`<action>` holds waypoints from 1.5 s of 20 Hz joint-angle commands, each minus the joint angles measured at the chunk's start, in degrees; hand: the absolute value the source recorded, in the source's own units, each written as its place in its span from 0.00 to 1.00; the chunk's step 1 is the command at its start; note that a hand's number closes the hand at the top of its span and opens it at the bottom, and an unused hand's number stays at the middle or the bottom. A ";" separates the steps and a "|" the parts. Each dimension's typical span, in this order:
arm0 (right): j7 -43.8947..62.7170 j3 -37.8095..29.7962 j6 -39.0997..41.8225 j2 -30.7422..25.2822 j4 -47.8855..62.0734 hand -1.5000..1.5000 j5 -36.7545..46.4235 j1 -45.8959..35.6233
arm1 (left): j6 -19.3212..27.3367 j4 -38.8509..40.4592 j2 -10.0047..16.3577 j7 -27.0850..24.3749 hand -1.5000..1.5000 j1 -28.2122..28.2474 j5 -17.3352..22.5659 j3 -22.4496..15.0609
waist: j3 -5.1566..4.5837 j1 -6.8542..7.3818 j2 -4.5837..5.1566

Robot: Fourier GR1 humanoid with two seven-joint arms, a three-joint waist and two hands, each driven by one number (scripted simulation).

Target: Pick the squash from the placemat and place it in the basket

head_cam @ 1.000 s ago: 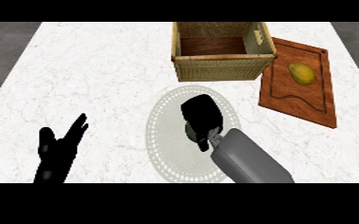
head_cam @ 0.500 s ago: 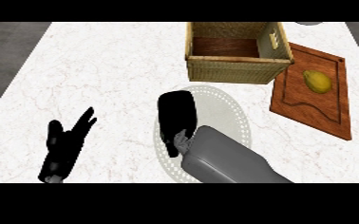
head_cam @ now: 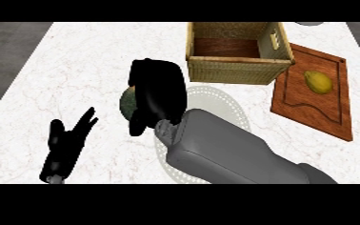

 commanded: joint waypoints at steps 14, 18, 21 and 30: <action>17.52 -22.88 -9.77 0.44 7.44 1.00 10.74 -31.32 | 0.90 0.84 -1.34 1.69 0.50 3.11 -0.03 0.46 | -0.64 -3.92 -0.29; 14.40 -27.46 -7.82 -0.86 10.91 1.00 10.21 -31.77 | 0.85 1.46 -1.14 2.20 0.50 2.76 0.54 1.78 | -0.55 -4.51 -0.03; 13.73 -31.46 -6.31 -2.57 14.75 1.00 10.51 -35.78 | 0.79 1.42 -1.81 -1.42 0.50 5.61 -0.46 1.20 | -0.58 -4.15 -0.04; 0.66 -36.54 -5.56 -6.39 25.29 1.00 9.04 -33.25 | 0.20 1.63 -2.16 -1.31 0.50 5.35 -0.57 1.97 | -0.56 -4.01 0.33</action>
